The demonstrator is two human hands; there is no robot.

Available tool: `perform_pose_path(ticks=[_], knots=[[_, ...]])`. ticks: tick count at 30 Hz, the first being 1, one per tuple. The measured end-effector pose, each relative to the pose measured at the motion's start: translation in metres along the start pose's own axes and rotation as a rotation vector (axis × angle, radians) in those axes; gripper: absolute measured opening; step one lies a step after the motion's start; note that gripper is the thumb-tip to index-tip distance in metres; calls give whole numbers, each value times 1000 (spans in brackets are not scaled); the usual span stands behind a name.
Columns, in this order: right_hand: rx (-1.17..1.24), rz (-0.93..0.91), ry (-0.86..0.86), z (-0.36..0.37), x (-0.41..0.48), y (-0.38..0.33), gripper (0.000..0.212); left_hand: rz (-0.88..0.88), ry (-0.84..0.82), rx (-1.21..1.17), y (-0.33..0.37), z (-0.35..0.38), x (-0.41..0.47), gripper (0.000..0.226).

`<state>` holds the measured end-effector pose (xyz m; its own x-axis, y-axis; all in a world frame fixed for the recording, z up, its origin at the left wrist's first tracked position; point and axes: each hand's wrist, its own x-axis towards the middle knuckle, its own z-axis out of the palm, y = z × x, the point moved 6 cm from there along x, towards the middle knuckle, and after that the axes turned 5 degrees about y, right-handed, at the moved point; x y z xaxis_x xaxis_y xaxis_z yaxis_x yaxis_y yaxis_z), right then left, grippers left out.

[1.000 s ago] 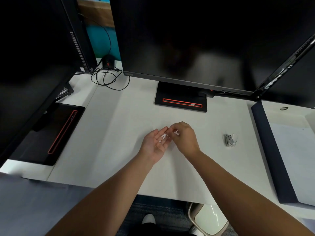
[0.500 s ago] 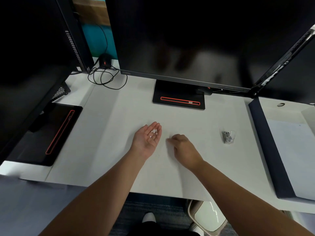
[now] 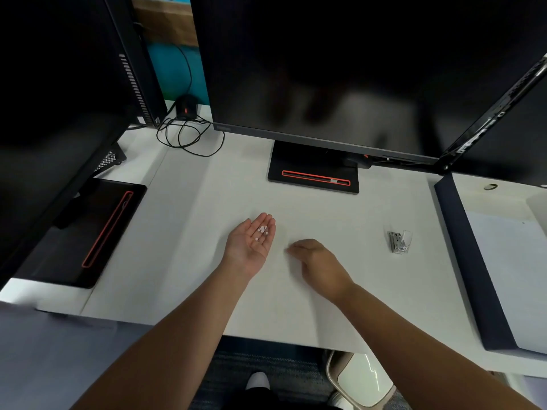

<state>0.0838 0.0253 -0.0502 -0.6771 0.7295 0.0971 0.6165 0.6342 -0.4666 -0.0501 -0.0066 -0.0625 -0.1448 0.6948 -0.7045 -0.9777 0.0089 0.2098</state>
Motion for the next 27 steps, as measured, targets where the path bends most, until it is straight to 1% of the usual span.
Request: perform_pose_path(ticks=[2, 5, 8, 13, 16, 20, 24, 27], knots=[[63, 48, 36, -3, 9, 5, 52, 8, 0, -13, 4, -1, 1, 32], [108, 166, 84, -7, 31, 17, 48, 24, 1, -25, 11, -3, 2, 31], [116, 243, 59, -8, 52, 26, 45, 34, 9, -31, 17, -5, 3, 31], [102, 355, 21, -14, 80, 42, 47, 36, 15, -16, 23, -3, 4, 30], [103, 384, -11, -12, 91, 52, 47, 37, 20, -9, 27, -1, 6, 30], [75, 344, -26, -11, 99, 52, 46, 34, 23, -16, 31, 1, 9, 31], [28, 136, -148, 4, 98, 35, 48, 36, 14, -12, 32, 6, 13, 31], [-15, 16, -165, 18, 77, 23, 51, 35, 17, -7, 32, 8, 15, 31]])
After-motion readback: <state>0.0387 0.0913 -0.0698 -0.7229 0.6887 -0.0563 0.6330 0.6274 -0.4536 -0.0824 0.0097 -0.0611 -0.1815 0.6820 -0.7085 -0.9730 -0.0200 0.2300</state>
